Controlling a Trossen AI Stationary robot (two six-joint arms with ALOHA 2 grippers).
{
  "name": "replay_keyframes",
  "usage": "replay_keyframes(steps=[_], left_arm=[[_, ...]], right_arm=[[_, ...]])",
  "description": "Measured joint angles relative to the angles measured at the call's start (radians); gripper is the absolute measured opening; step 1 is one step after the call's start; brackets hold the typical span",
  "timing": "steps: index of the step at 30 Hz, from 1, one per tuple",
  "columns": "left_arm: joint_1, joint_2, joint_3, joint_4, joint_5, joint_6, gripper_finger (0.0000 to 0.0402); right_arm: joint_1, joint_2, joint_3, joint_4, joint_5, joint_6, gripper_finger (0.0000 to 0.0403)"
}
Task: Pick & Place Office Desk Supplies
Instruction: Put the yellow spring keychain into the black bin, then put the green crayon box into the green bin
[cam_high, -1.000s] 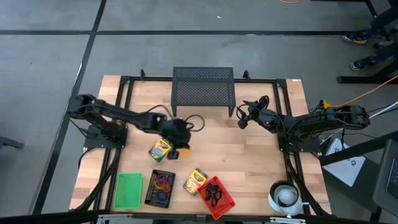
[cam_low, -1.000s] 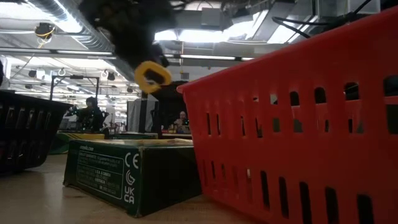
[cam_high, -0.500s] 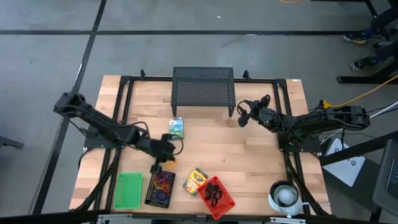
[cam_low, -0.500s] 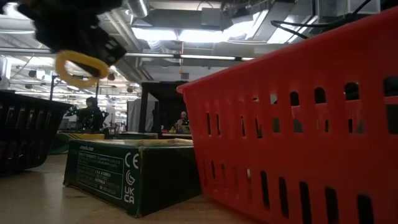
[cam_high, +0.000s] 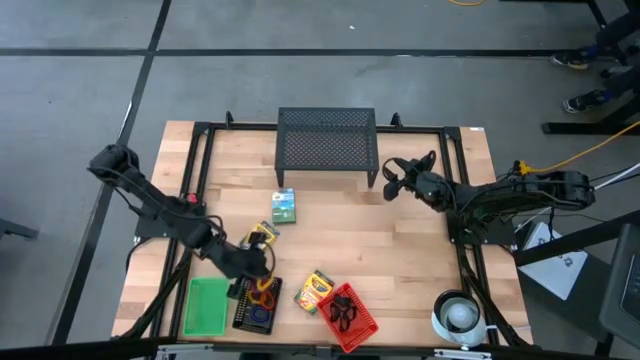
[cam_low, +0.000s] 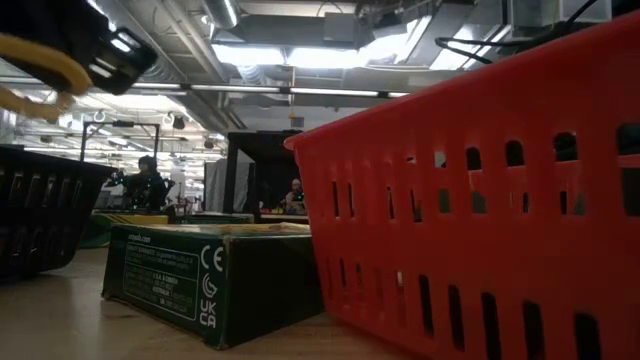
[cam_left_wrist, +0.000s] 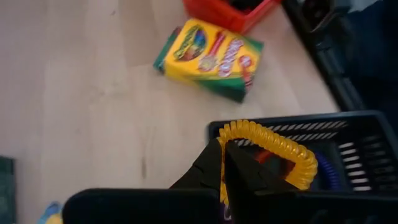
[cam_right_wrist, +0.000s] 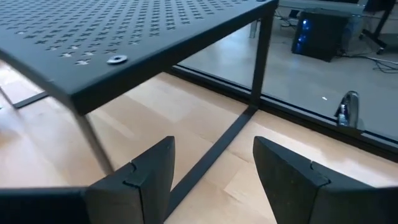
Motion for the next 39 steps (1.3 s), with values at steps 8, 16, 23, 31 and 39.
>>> replay_keyframes(steps=[8,16,23,31,39], left_arm=[[-0.095,0.005,-0.054,0.057,-0.122,-0.116,0.0003],[-0.113,0.011,-0.121,0.197,-0.156,-0.16,0.0003],[-0.113,0.023,-0.121,0.194,-0.152,-0.232,0.0009],[-0.113,0.038,-0.121,0.197,-0.15,-0.301,0.0081],[-0.113,0.039,-0.121,0.281,-0.157,-0.231,0.0152]], right_arm=[[-0.063,0.0,0.0,0.0,-0.031,0.0,0.0219],[-0.088,0.0,0.0,0.0,-0.064,0.0,0.0219],[-0.088,0.0,0.0,0.0,-0.083,-0.004,0.0219],[-0.088,0.0,0.0,0.0,-0.083,-0.007,0.0219],[-0.088,0.0,0.0,0.0,-0.083,-0.005,0.0219]])
